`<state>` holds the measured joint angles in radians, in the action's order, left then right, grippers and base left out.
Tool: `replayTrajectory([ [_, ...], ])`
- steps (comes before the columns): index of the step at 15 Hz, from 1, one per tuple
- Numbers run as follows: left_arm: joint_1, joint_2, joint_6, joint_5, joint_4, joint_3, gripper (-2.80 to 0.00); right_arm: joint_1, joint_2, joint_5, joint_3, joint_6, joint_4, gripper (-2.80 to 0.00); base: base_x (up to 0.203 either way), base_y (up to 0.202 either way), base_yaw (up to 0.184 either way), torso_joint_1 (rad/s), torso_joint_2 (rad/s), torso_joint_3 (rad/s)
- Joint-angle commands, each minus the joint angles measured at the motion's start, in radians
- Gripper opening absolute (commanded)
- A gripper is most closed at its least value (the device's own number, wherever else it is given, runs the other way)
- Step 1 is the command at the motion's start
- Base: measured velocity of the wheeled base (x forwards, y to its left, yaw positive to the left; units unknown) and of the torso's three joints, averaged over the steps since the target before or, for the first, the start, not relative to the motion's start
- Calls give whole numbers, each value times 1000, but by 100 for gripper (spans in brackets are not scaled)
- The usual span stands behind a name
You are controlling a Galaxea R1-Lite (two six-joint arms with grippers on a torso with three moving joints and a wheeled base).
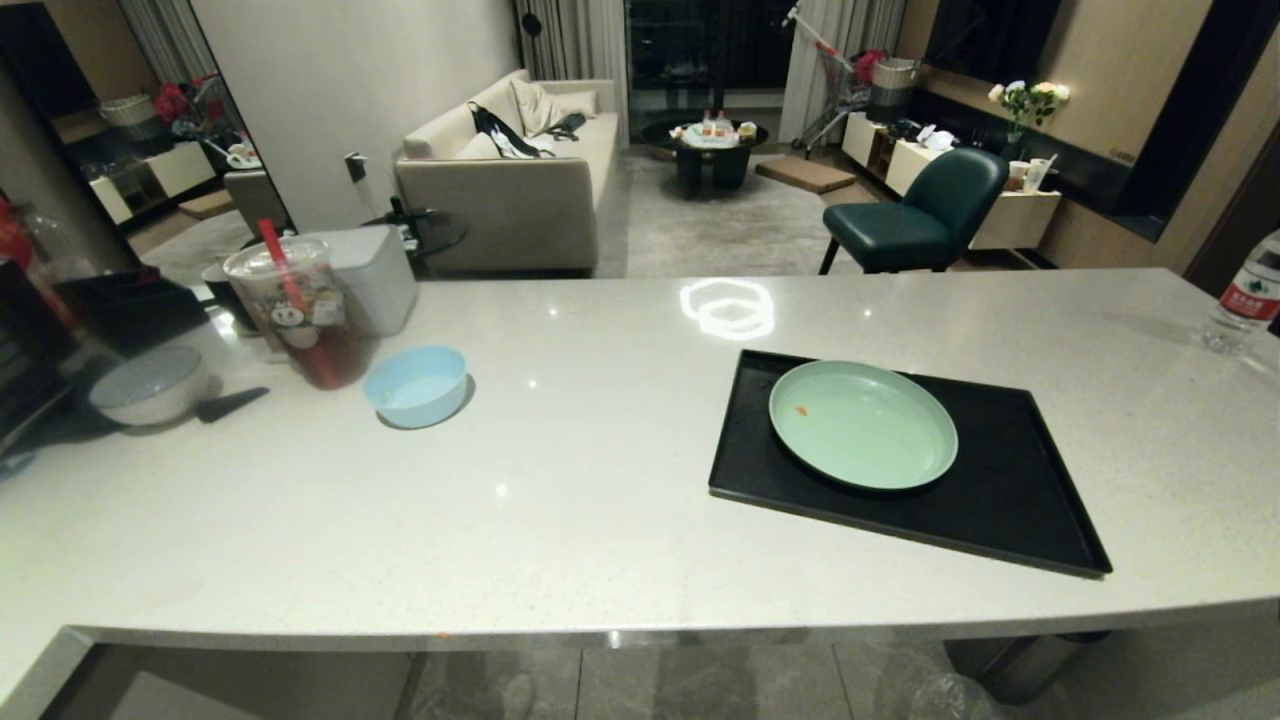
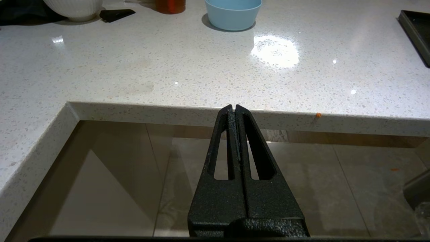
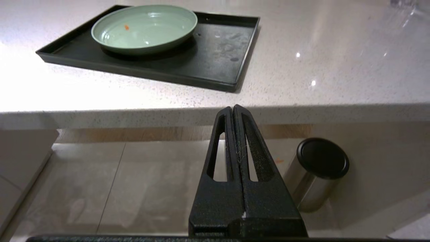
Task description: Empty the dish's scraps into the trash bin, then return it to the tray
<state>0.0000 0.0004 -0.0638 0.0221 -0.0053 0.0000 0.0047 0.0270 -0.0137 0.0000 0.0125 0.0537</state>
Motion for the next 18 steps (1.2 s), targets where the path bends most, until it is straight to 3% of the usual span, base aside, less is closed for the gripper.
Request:
replayTrajectory([
  [1, -1, 1, -1, 1, -1, 0, -280, 0, -27, -3, 0, 4, 1, -280, 0, 0, 0, 0, 0, 0],
  [18, -1, 1, -1, 1, -1, 0, -280, -2, -27, -3, 0, -19, 0, -280, 0, 0, 0, 0, 0, 0],
])
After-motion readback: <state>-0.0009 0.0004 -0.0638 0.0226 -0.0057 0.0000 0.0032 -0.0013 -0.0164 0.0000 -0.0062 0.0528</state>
